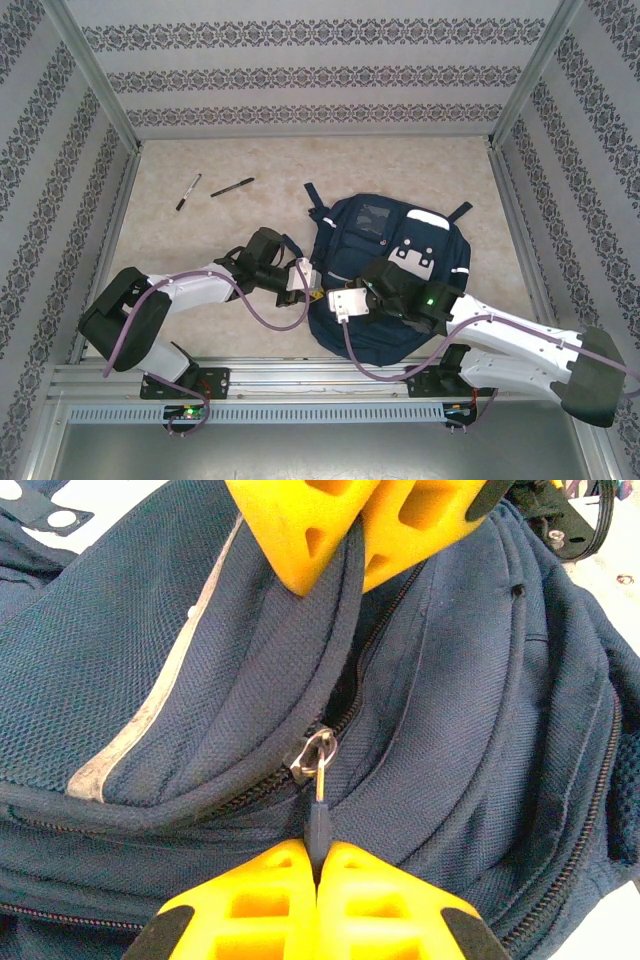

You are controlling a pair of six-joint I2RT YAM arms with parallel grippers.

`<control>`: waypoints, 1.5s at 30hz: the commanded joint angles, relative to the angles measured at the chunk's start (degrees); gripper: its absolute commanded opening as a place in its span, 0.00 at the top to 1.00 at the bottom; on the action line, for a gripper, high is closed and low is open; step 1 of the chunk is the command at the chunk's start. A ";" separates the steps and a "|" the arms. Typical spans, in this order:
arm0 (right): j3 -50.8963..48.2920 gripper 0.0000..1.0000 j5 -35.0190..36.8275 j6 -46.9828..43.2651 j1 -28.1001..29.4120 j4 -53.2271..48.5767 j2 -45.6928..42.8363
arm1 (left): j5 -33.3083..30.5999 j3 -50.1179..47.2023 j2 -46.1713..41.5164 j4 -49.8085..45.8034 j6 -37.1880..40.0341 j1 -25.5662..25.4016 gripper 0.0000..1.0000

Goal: Pack the student bag

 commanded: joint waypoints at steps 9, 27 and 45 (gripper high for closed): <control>0.51 1.00 -9.14 -4.21 0.71 -5.30 -6.14 | -6.72 2.55 -3.13 -5.09 1.33 5.18 1.00; -1.75 1.00 -9.11 9.19 -0.54 14.60 -3.91 | -27.04 15.65 11.41 6.91 -23.27 7.23 0.60; -1.03 1.00 -2.53 65.67 -12.95 30.17 9.82 | -52.90 44.68 15.77 -43.34 -41.74 22.91 0.08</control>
